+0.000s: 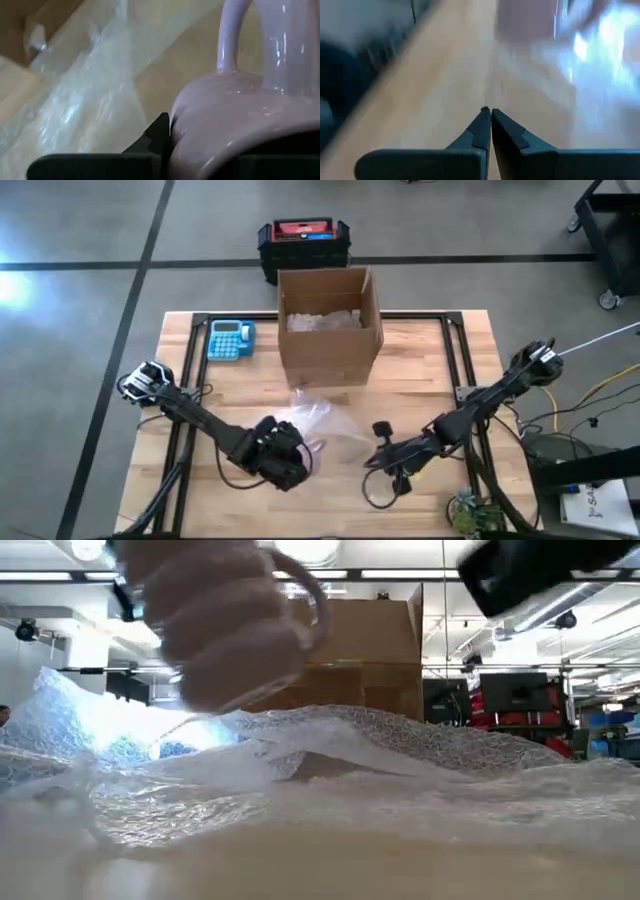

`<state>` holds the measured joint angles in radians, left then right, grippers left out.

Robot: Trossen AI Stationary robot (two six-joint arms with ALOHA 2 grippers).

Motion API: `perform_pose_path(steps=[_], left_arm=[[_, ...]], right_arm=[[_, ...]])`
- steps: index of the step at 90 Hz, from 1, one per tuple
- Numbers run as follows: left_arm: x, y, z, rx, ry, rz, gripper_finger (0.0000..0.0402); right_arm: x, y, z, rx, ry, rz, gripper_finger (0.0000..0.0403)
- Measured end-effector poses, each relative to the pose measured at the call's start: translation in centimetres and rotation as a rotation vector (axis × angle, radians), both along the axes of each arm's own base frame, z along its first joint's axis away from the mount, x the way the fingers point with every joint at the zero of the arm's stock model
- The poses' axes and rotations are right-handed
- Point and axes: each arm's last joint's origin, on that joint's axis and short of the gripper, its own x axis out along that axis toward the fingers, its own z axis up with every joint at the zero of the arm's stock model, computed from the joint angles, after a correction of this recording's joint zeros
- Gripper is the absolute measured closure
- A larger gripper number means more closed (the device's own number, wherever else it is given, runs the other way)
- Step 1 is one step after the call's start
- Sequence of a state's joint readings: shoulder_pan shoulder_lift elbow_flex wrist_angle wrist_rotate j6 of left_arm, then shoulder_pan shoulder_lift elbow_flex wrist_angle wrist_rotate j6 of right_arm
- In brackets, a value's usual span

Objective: Wrap mug
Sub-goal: Wrap the purple mug with bubble wrap

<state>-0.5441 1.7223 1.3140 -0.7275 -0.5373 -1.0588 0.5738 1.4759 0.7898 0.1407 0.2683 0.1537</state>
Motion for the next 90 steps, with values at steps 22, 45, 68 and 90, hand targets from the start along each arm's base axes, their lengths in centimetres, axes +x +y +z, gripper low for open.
perform_pose_path(steps=[22,45,68,90], left_arm=[[0.3,0.0,-0.3,0.030,-0.023,0.018,0.0372],[0.3,0.0,-0.3,0.014,-0.016,0.013,0.0372],[0.3,-0.2,-0.3,-0.020,-0.014,0.008,0.0372],[1.5,-1.2,0.6,-0.108,-0.159,-0.056,0.0372]], right_arm=[[1.3,0.6,-6.9,-0.072,0.198,0.019,0.0403],[-1.0,0.5,-8.5,-0.111,0.495,0.173,0.0403],[-5.3,-1.5,-6.0,-0.257,0.811,0.285,0.0403],[-5.3,-2.3,-2.4,-0.319,0.569,0.117,0.0403]])
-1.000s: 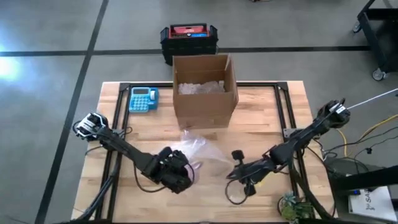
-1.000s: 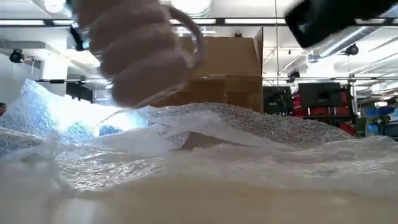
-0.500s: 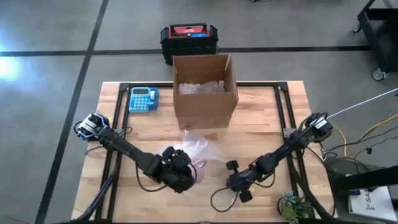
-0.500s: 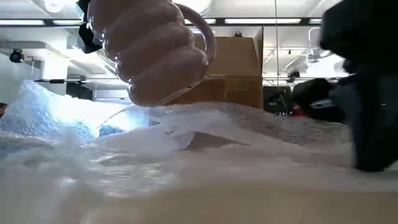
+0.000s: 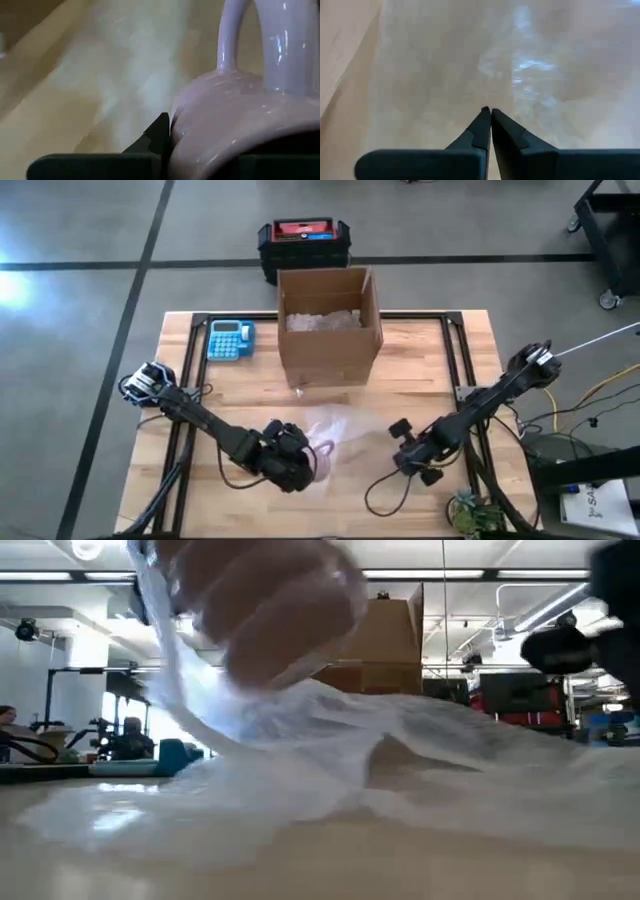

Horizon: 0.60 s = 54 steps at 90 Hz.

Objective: Wrap mug
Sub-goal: Wrap the purple mug with bubble wrap

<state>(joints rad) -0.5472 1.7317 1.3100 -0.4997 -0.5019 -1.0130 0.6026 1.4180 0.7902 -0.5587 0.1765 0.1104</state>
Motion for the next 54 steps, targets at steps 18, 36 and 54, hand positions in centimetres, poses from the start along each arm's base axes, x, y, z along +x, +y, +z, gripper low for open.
perform_pose_path(steps=[18,36,54], left_arm=[[1.1,-1.1,-2.3,-0.069,0.026,-0.078,0.0372],[1.7,-1.0,-6.2,-0.016,0.186,-0.055,0.0372],[0.4,0.1,-4.3,0.124,0.350,0.020,0.0372]], right_arm=[[2.1,1.1,1.5,0.095,-0.327,-0.056,0.0403],[3.6,2.2,-0.7,0.103,-0.350,0.016,0.0403],[3.4,3.0,-5.3,0.136,-0.118,0.076,0.0403]])
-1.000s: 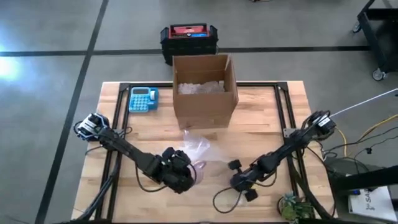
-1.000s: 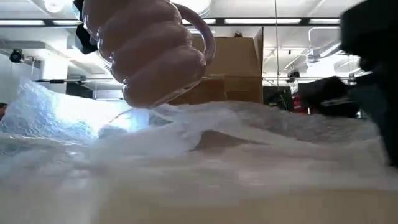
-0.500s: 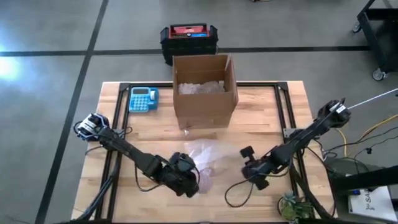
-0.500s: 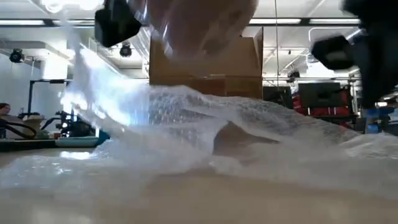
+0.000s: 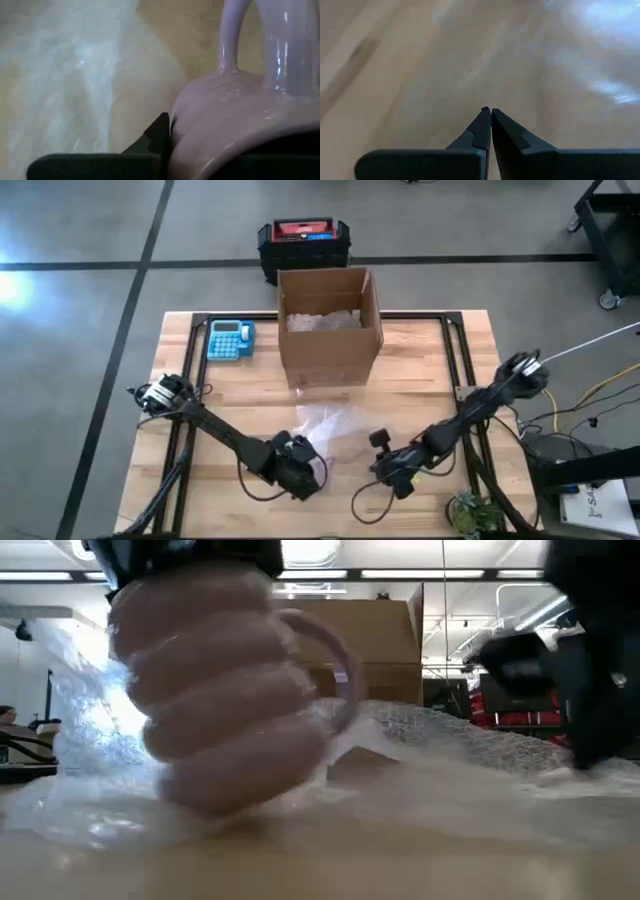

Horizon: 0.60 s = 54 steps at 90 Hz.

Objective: Wrap mug
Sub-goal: Wrap the purple mug with bubble wrap

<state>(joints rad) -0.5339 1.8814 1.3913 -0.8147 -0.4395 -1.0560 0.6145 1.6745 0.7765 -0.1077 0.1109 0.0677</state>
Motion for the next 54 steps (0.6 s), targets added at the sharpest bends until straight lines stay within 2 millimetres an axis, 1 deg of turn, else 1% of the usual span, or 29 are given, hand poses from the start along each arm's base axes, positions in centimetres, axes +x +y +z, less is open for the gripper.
perform_pose_path(steps=[11,20,29,38,54], left_arm=[[-1.1,1.3,2.5,0.154,0.100,0.054,0.0372],[-2.3,2.9,3.0,0.285,0.255,0.080,0.0372],[-2.7,4.4,2.8,0.330,0.333,0.113,0.0372],[-3.2,5.6,2.2,0.364,0.410,0.121,0.0372],[-3.4,6.5,1.5,0.377,0.455,0.122,0.0372]], right_arm=[[-0.2,0.8,-1.7,0.043,0.081,0.057,0.0403],[-0.5,1.5,-2.0,0.065,0.105,0.095,0.0403],[-1.4,2.1,-1.6,0.104,0.143,0.150,0.0403],[-2.4,2.8,-0.5,0.156,0.168,0.209,0.0403],[-4.0,3.8,1.3,0.229,0.198,0.254,0.0403]])
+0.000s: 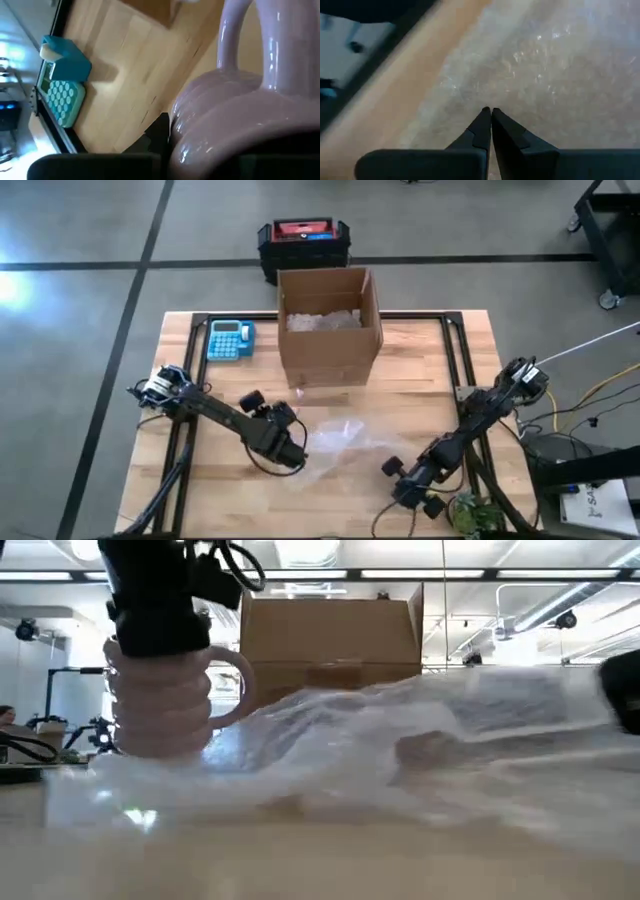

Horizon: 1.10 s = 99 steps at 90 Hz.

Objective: Wrap mug
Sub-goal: Wrap the purple mug with bubble wrap

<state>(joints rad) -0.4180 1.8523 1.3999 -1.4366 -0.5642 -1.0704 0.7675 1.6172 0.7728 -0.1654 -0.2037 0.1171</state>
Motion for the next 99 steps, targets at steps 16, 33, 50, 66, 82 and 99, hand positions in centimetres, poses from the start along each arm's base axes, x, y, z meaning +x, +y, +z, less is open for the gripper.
perform_pose_path(steps=[16,33,50,66,82,99], left_arm=[[0.2,-0.2,0.8,-0.015,-0.025,-0.004,0.0372],[1.4,-1.9,5.1,-0.104,-0.227,-0.045,0.0372],[1.9,-3.9,8.5,-0.170,-0.361,-0.133,0.0372],[1.8,-4.7,9.8,-0.198,-0.390,-0.168,0.0372],[1.5,-4.7,10.1,-0.210,-0.382,-0.183,0.0372],[1.3,-4.6,10.1,-0.201,-0.363,-0.185,0.0372]], right_arm=[[-1.9,-0.3,0.7,-0.045,0.131,0.008,0.0403],[-2.5,-1.5,1.6,-0.169,0.119,-0.042,0.0403],[-2.5,-1.8,3.2,-0.159,0.024,-0.064,0.0403],[-2.3,-2.3,5.4,-0.116,-0.112,-0.113,0.0403],[-0.3,-3.3,7.4,-0.198,-0.432,-0.214,0.0396],[3.3,-5.8,7.9,-0.144,-0.534,-0.336,0.0325]])
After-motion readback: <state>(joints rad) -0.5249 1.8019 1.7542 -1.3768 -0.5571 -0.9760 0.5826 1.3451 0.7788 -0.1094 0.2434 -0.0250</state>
